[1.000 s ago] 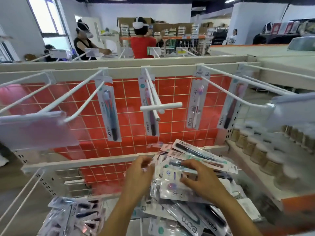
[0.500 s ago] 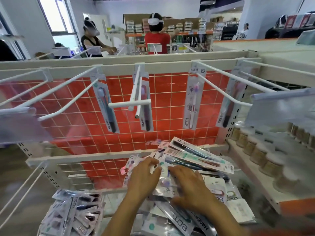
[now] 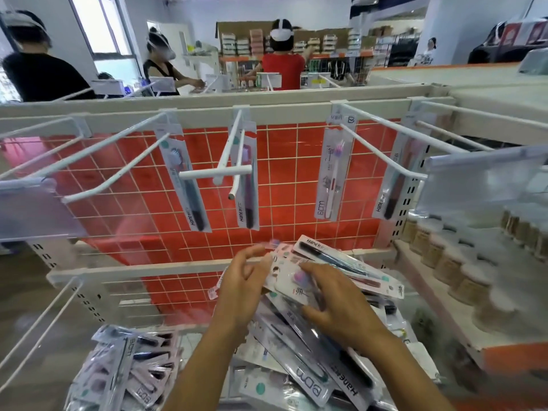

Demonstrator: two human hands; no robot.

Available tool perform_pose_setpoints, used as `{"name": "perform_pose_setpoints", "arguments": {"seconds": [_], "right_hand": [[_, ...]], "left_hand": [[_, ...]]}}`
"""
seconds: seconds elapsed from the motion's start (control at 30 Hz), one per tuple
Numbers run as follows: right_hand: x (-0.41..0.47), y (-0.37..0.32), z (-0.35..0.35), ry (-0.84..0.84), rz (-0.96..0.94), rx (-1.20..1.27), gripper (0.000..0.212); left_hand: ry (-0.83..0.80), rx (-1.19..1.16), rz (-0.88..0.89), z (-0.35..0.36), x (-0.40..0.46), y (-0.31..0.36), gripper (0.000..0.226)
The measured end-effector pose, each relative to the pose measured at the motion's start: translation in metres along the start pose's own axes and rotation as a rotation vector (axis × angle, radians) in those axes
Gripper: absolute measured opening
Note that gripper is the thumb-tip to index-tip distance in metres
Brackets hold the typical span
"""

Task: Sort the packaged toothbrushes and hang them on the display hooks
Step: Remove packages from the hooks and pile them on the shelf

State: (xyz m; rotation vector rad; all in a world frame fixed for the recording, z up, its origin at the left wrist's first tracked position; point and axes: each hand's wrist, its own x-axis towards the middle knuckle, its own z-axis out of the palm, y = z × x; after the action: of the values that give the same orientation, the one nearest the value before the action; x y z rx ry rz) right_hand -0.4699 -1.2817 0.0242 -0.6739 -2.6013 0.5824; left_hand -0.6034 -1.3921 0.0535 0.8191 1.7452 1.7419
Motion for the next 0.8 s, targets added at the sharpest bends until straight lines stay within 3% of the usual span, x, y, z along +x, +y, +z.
{"name": "perform_pose_setpoints", "arguments": {"seconds": [0.1, 0.33, 0.53, 0.8], "right_hand": [[0.004, -0.012, -0.021, 0.106, 0.029, 0.153, 0.064], [0.014, -0.045, -0.056, 0.321, 0.153, 0.663, 0.056], [0.011, -0.055, -0.056, 0.340, 0.230, 0.849, 0.055], [0.001, -0.055, -0.062, 0.247, 0.274, 0.953, 0.019]], "left_hand": [[-0.095, -0.063, 0.051, 0.005, -0.004, 0.005, 0.036], [-0.399, 0.043, 0.047, 0.036, -0.024, 0.006, 0.031], [-0.330, -0.034, 0.052, 0.043, -0.029, 0.014, 0.034], [-0.272, -0.222, -0.020, 0.037, -0.030, 0.024, 0.032]]}}
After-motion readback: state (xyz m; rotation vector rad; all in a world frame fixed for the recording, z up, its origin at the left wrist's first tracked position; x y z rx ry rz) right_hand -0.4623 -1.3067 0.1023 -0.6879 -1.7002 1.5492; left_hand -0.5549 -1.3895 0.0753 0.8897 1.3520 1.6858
